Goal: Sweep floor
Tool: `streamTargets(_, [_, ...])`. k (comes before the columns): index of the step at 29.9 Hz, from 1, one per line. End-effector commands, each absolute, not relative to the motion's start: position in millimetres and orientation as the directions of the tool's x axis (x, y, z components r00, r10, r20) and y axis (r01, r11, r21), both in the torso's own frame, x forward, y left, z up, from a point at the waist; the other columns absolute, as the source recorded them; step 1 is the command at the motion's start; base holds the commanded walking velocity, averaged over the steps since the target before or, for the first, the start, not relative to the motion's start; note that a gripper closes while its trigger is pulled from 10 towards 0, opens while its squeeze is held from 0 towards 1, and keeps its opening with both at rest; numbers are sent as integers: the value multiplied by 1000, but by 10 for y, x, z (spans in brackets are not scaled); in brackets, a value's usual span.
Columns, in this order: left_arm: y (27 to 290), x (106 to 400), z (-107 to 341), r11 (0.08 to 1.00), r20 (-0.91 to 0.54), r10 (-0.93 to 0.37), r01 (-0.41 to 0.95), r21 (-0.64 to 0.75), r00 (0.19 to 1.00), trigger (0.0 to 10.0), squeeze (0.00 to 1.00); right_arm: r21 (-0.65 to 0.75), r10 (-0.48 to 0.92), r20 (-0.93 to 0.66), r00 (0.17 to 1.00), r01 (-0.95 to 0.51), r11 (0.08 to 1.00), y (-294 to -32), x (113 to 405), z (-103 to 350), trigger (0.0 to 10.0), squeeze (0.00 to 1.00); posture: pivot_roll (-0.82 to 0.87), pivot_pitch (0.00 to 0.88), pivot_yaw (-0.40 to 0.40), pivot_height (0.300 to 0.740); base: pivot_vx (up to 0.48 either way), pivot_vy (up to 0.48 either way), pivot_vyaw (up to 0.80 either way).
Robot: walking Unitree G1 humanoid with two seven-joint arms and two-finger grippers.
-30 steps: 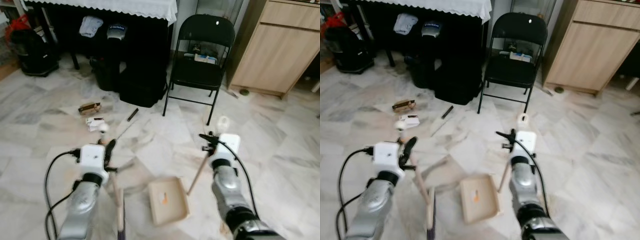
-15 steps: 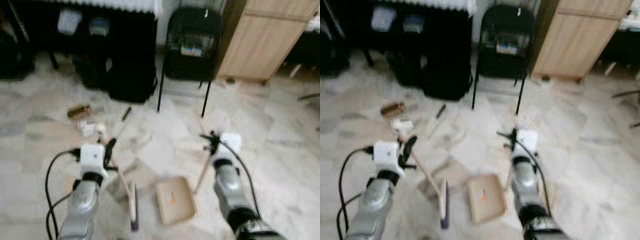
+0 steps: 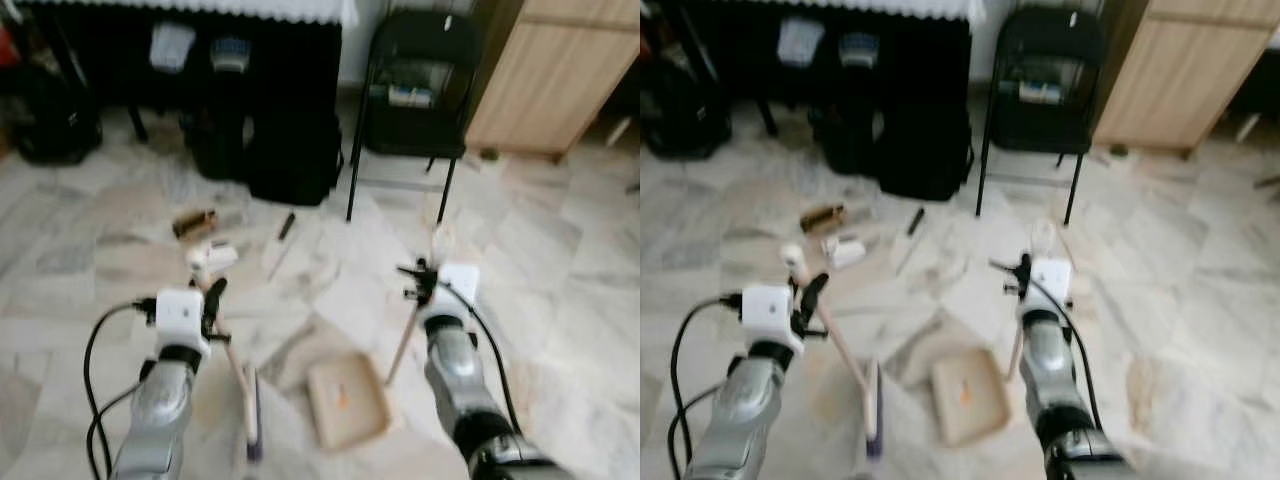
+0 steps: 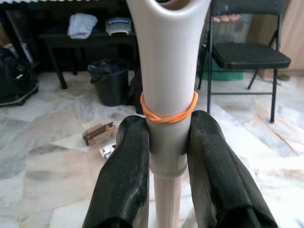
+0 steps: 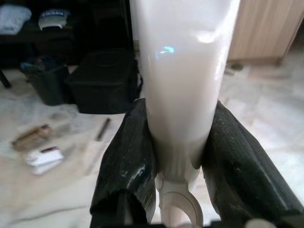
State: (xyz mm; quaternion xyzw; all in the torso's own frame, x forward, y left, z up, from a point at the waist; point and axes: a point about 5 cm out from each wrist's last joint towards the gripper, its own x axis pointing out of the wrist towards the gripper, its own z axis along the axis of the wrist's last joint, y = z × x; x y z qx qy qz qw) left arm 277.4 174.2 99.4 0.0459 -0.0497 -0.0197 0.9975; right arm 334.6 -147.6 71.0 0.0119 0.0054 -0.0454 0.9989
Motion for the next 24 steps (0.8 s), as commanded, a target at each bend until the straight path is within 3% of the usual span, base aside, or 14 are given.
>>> streamTargets(1, [1699, 2784, 1068, 994, 137, -60, 47, 96, 989, 10000, 0, 30, -113, 30, 993, 112, 993, -1550, 3361, 778, 10000, 0, 122, 99, -37, 740, 0, 409, 0])
streamTargets(24, [1699, 2777, 1066, 994, 137, -60, 47, 96, 989, 10000, 0, 30, -110, 36, 993, 109, 994, -1547, 3359, 780, 10000, 0, 125, 90, -39, 740, 0, 407, 0])
